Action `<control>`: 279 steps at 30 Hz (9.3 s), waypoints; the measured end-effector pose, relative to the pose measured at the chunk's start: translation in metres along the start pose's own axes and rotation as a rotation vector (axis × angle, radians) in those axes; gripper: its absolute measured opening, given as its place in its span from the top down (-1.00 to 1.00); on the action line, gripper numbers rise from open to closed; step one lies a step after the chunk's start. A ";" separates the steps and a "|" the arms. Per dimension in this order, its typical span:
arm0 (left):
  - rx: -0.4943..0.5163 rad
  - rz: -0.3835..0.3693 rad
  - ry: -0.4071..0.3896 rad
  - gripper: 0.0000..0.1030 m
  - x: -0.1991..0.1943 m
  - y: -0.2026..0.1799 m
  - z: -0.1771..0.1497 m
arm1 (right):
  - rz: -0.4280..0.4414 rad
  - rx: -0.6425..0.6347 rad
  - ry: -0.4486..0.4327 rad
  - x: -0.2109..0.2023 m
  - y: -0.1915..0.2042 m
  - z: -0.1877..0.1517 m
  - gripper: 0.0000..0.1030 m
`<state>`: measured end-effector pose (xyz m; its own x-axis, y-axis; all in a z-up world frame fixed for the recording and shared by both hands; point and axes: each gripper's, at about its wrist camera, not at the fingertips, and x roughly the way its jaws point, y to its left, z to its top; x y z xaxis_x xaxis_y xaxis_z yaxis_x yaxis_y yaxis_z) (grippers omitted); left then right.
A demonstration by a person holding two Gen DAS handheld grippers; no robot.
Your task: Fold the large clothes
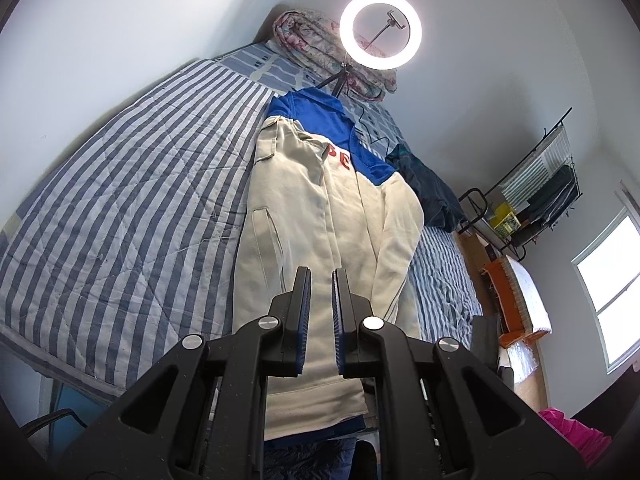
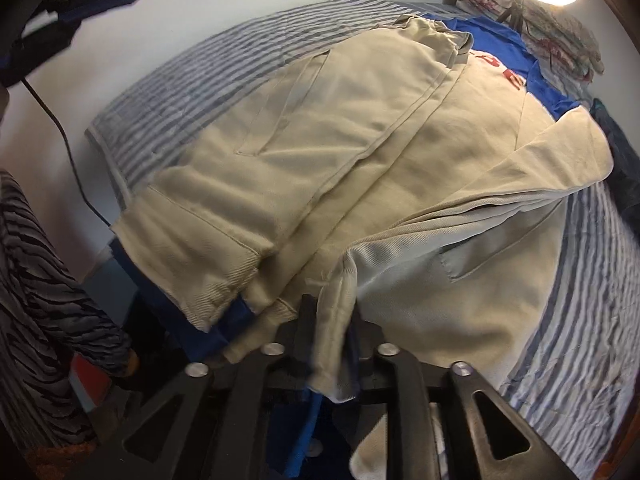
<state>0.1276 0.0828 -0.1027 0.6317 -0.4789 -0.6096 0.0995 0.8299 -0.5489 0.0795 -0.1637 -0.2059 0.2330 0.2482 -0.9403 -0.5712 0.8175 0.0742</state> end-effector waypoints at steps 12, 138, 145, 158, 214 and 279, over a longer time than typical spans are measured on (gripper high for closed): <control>0.090 0.025 0.062 0.85 0.040 -0.019 0.033 | 0.241 0.262 -0.249 -0.086 -0.069 -0.012 0.15; -0.247 -0.056 0.420 -0.12 0.078 0.071 -0.080 | 0.301 0.646 -0.081 -0.039 -0.107 -0.099 -0.06; -0.166 0.001 0.420 -0.05 0.083 0.058 -0.083 | 0.261 0.580 -0.053 -0.030 -0.094 -0.092 0.17; -0.135 0.032 0.409 0.00 0.086 0.058 -0.087 | 0.186 0.610 -0.105 -0.065 -0.107 -0.116 0.95; 0.213 0.266 0.284 0.03 0.212 0.042 0.039 | -0.158 0.493 -0.233 0.029 -0.214 0.085 0.56; -0.320 -0.338 0.259 0.75 0.100 0.043 -0.006 | 0.583 0.752 -0.415 -0.047 -0.152 -0.052 0.77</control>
<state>0.1906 0.0689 -0.1903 0.3901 -0.7931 -0.4678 -0.0005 0.5079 -0.8614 0.1146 -0.3261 -0.1904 0.4119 0.7524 -0.5141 -0.0764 0.5907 0.8033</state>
